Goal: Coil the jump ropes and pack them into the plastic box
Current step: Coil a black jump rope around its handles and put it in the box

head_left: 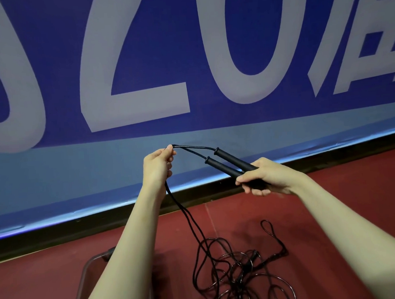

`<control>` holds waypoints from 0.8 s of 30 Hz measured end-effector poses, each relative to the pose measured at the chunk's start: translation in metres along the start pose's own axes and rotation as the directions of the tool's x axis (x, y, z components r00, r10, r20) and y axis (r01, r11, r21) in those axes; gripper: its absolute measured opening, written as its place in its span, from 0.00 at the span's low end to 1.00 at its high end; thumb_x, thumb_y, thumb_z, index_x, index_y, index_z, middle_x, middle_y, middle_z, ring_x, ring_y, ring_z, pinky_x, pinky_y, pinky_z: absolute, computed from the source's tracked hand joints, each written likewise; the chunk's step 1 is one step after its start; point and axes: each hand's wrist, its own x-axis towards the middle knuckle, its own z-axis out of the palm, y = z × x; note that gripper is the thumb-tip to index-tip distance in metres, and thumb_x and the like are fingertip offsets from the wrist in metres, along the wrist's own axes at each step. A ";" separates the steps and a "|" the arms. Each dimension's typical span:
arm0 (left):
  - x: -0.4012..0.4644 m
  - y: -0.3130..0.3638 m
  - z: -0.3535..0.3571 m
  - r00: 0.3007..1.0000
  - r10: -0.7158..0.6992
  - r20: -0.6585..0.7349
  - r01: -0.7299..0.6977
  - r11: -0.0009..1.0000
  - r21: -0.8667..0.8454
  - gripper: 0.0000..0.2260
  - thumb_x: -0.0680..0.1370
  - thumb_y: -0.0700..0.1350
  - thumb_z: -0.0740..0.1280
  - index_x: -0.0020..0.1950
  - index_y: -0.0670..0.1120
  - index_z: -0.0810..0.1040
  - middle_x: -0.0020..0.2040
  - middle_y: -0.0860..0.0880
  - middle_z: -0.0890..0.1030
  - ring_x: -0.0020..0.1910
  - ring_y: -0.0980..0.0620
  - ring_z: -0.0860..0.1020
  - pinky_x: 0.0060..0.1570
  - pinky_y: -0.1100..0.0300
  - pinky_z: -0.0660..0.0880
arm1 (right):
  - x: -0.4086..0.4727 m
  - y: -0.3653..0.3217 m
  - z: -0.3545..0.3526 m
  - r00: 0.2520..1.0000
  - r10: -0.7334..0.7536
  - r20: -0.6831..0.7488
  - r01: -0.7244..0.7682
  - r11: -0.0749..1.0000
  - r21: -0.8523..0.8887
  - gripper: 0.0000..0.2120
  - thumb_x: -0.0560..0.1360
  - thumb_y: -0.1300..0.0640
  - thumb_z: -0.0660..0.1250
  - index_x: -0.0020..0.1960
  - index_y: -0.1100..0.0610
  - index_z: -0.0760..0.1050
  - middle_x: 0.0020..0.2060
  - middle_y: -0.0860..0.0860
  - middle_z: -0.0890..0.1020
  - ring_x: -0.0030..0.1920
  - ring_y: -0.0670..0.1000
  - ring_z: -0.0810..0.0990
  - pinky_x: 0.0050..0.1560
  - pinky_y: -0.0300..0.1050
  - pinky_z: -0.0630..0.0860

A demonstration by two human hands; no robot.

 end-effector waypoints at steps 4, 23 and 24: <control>0.002 -0.004 -0.005 0.987 0.155 0.051 -0.162 0.967 0.197 0.05 0.79 0.47 0.66 0.49 0.49 0.81 0.34 0.52 0.72 0.31 0.57 0.68 0.33 0.63 0.65 | -0.001 0.002 -0.005 0.997 0.051 -0.065 -0.058 0.992 -0.108 0.12 0.74 0.55 0.69 0.38 0.63 0.76 0.27 0.58 0.73 0.20 0.50 0.67 0.19 0.37 0.59; 0.005 -0.021 -0.010 0.944 0.153 0.291 -0.292 0.799 0.525 0.13 0.84 0.46 0.57 0.48 0.44 0.80 0.38 0.50 0.73 0.35 0.52 0.69 0.36 0.60 0.66 | -0.003 0.028 -0.023 0.965 0.081 0.250 -0.171 0.917 0.360 0.23 0.67 0.57 0.69 0.58 0.65 0.68 0.32 0.61 0.75 0.20 0.48 0.66 0.21 0.35 0.55; 0.007 -0.021 -0.011 0.950 0.151 0.273 -0.275 0.819 0.504 0.13 0.83 0.45 0.57 0.48 0.43 0.79 0.37 0.50 0.73 0.34 0.52 0.68 0.36 0.60 0.66 | -0.003 0.028 -0.022 0.967 0.064 0.246 -0.151 0.923 0.353 0.24 0.67 0.58 0.70 0.59 0.66 0.68 0.34 0.62 0.76 0.21 0.48 0.68 0.21 0.36 0.54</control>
